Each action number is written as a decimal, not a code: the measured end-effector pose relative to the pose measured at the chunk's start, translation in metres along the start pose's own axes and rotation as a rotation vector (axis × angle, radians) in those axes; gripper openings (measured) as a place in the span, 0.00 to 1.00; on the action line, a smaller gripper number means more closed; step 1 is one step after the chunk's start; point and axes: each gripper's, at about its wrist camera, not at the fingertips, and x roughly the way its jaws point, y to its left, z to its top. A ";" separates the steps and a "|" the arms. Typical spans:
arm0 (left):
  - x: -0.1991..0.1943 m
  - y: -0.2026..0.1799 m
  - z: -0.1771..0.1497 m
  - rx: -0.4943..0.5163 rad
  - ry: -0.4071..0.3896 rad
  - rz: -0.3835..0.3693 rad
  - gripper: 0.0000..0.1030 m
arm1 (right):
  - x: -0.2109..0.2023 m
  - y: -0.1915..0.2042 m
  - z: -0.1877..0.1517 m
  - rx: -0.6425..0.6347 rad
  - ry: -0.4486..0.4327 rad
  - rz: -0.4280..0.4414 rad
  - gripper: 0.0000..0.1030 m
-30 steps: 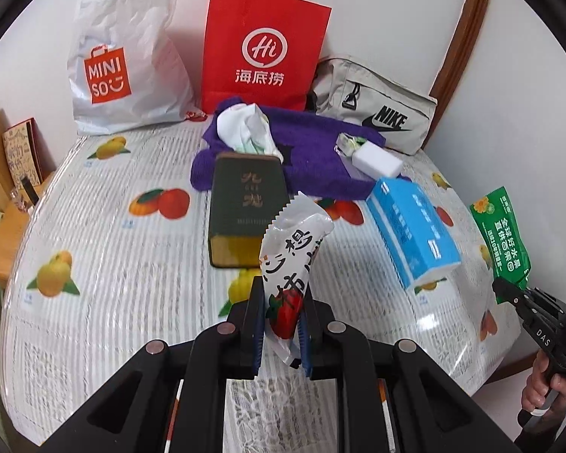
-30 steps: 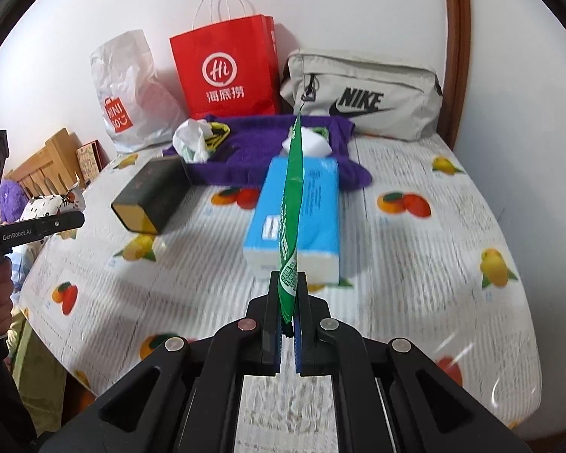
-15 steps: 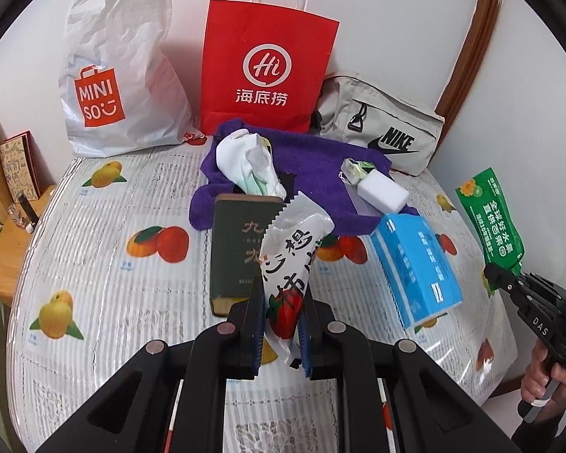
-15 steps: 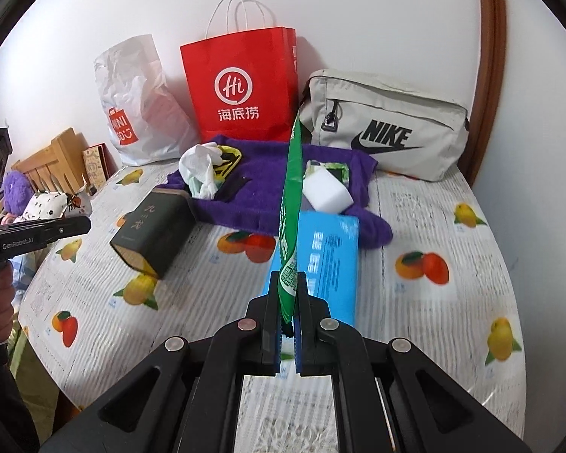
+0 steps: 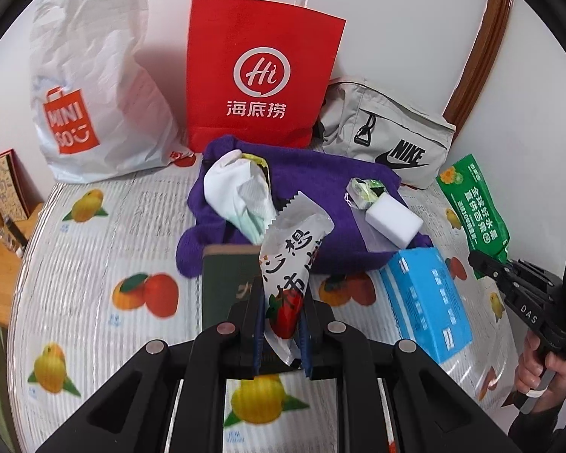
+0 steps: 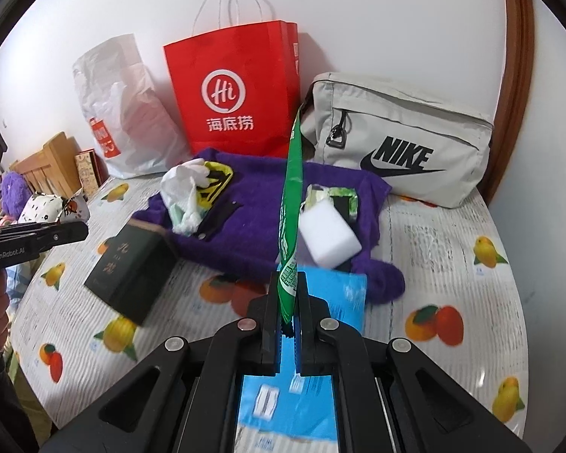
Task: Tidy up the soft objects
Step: 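Carry the snack packet and green packet toward the purple towel with both tools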
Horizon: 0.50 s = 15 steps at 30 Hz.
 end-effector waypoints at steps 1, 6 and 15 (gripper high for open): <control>0.004 0.000 0.003 0.003 0.003 -0.002 0.14 | 0.005 -0.003 0.005 0.004 -0.001 -0.002 0.05; 0.024 0.000 0.021 0.023 0.020 0.004 0.15 | 0.027 -0.015 0.025 0.011 0.008 -0.016 0.05; 0.056 0.005 0.050 0.045 0.046 0.018 0.17 | 0.082 -0.024 0.054 0.009 0.073 0.001 0.05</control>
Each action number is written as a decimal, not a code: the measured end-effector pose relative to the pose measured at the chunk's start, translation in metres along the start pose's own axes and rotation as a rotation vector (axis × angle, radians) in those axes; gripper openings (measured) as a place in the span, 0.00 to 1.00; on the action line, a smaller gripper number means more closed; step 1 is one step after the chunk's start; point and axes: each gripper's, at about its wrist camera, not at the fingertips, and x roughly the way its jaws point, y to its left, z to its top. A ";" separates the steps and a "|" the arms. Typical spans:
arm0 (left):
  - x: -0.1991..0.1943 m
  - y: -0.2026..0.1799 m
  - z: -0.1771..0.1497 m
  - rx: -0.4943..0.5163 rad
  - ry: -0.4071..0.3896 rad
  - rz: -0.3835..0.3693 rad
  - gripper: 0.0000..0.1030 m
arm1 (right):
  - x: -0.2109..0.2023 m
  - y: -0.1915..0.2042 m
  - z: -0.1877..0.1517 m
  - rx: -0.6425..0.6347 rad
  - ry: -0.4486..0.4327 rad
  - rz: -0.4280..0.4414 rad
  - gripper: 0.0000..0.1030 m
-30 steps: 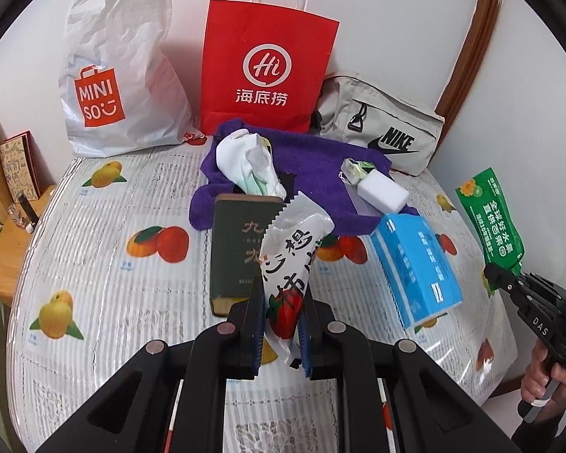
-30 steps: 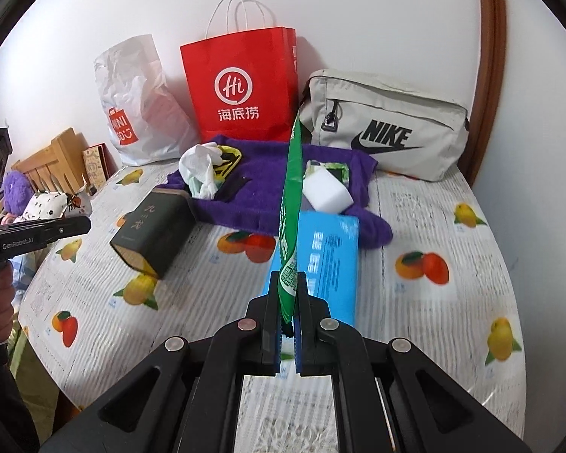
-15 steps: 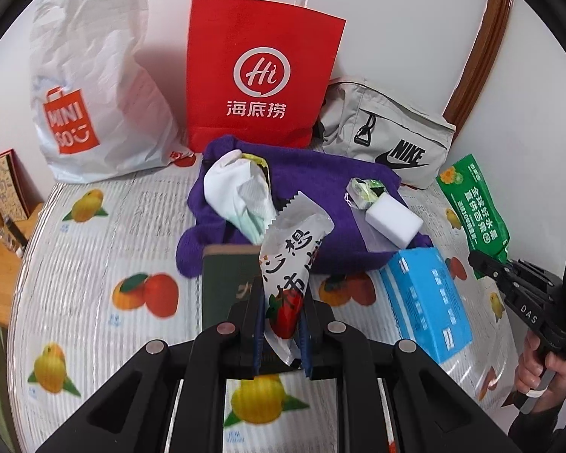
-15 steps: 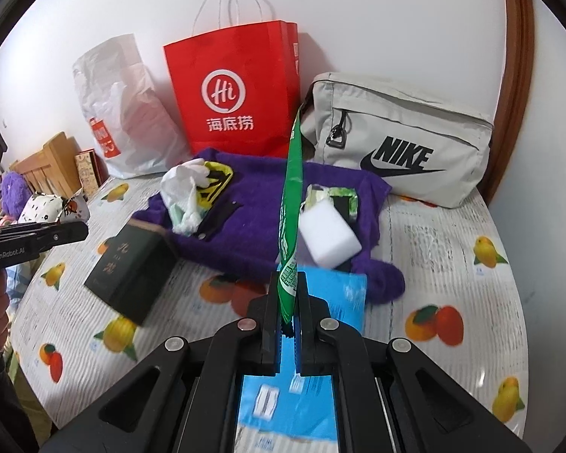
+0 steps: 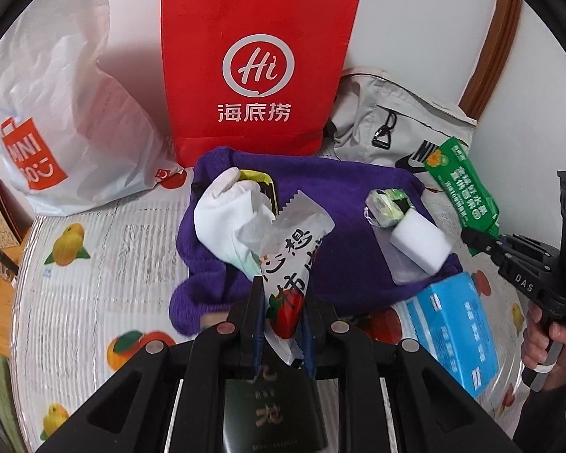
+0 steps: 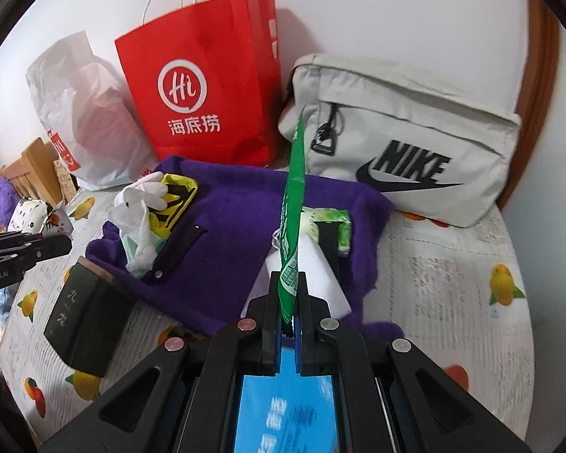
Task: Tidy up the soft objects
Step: 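Carry the snack packet and green packet toward the purple towel with both tools, then lower both packets onto the purple towel and open both tools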
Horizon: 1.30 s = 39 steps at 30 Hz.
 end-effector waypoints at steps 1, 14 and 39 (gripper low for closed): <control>0.003 0.001 0.003 0.001 0.001 -0.003 0.17 | 0.005 0.000 0.003 -0.006 0.003 0.008 0.05; 0.043 0.000 0.033 0.026 0.045 -0.015 0.17 | 0.055 -0.016 0.022 -0.071 0.079 -0.106 0.05; 0.108 -0.006 0.048 0.011 0.138 -0.044 0.17 | 0.064 -0.009 0.027 -0.074 0.065 0.057 0.32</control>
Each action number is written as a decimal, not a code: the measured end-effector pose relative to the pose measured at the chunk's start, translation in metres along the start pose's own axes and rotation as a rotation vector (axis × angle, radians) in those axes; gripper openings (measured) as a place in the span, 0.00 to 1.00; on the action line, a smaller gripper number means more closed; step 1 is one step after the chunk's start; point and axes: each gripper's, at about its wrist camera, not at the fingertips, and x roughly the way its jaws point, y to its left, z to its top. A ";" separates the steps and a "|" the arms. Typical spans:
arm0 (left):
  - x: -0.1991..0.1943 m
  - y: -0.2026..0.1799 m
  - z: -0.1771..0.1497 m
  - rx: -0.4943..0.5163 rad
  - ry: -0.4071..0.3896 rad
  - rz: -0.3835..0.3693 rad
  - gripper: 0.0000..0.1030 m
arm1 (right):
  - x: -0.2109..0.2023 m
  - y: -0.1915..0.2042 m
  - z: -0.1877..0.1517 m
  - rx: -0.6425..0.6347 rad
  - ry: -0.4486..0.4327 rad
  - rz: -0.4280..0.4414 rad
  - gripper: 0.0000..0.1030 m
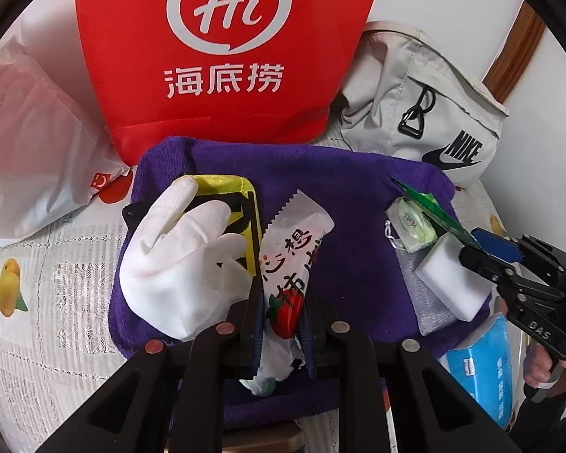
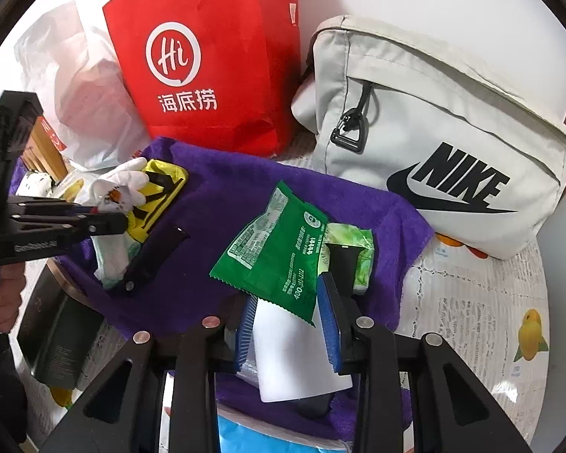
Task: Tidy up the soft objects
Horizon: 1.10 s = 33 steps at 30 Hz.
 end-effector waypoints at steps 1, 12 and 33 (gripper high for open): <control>0.002 0.000 0.000 0.000 0.003 -0.002 0.17 | 0.000 0.000 0.000 0.004 0.000 0.006 0.32; 0.010 -0.010 0.002 0.030 0.017 0.032 0.33 | -0.013 0.004 -0.005 0.017 -0.027 0.053 0.48; -0.054 -0.018 -0.025 0.022 -0.061 0.064 0.85 | -0.054 0.019 -0.028 0.064 -0.018 -0.033 0.66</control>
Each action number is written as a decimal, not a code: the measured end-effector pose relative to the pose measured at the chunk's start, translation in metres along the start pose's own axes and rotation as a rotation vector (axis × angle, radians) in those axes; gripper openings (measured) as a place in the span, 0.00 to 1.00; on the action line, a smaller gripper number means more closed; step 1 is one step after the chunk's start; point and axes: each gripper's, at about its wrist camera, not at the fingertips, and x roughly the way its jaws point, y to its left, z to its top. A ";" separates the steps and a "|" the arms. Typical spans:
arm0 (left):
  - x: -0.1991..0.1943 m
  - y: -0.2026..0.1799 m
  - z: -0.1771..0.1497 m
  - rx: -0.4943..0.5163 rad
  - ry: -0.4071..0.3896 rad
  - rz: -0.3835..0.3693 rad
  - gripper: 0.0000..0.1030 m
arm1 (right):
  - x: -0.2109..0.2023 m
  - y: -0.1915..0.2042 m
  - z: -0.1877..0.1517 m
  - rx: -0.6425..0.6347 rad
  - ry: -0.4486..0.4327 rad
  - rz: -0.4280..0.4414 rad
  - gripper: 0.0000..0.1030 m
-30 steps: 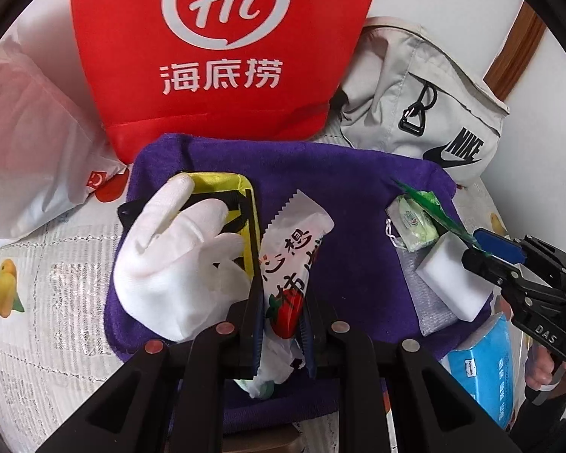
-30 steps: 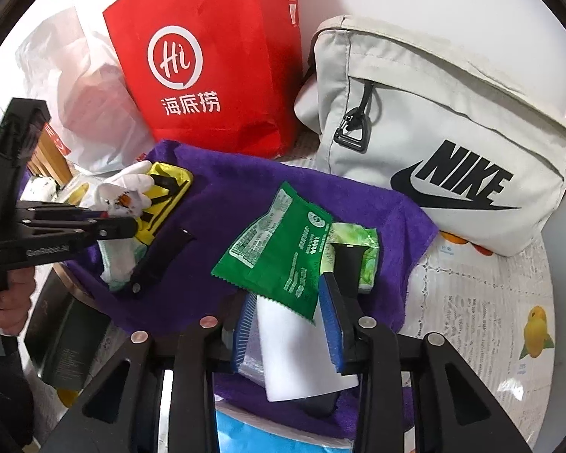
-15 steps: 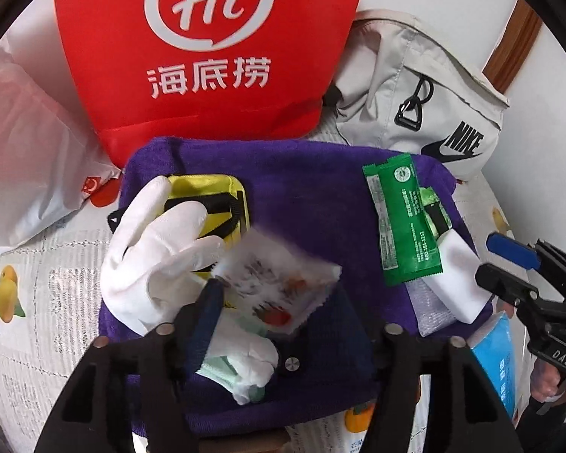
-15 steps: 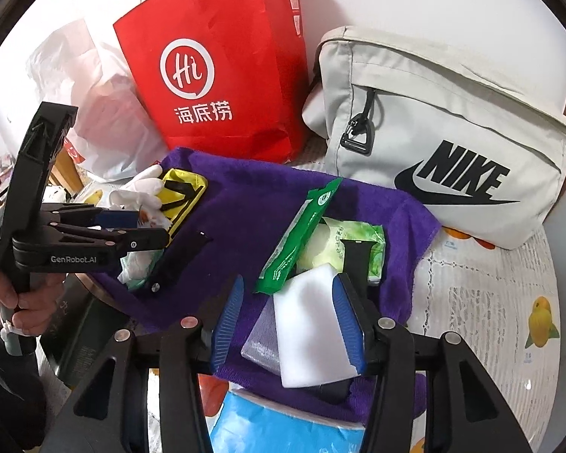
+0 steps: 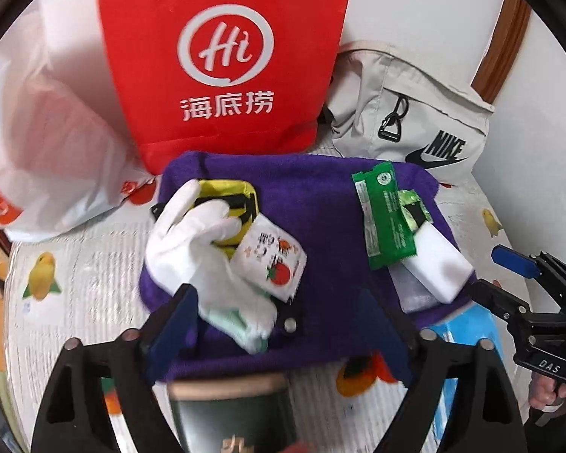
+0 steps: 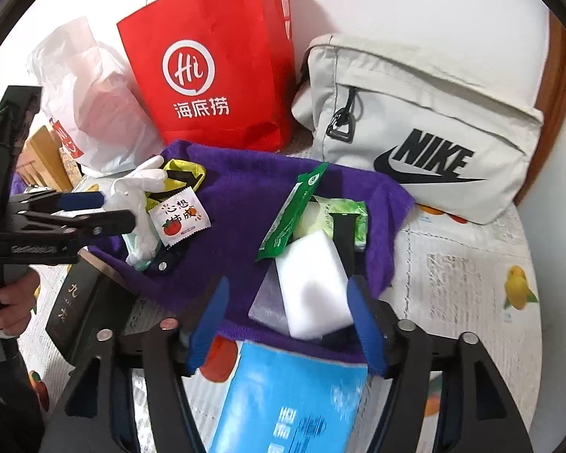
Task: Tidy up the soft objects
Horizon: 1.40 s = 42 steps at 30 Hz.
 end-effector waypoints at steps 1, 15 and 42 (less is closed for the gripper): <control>-0.008 0.000 -0.004 -0.002 -0.005 0.003 0.86 | -0.004 0.001 -0.002 0.005 -0.001 -0.003 0.67; -0.116 -0.029 -0.078 -0.015 -0.124 0.060 0.99 | -0.076 0.022 -0.051 0.097 -0.031 -0.017 0.91; -0.241 -0.098 -0.246 -0.013 -0.289 0.155 0.99 | -0.234 0.066 -0.199 0.097 -0.191 -0.153 0.99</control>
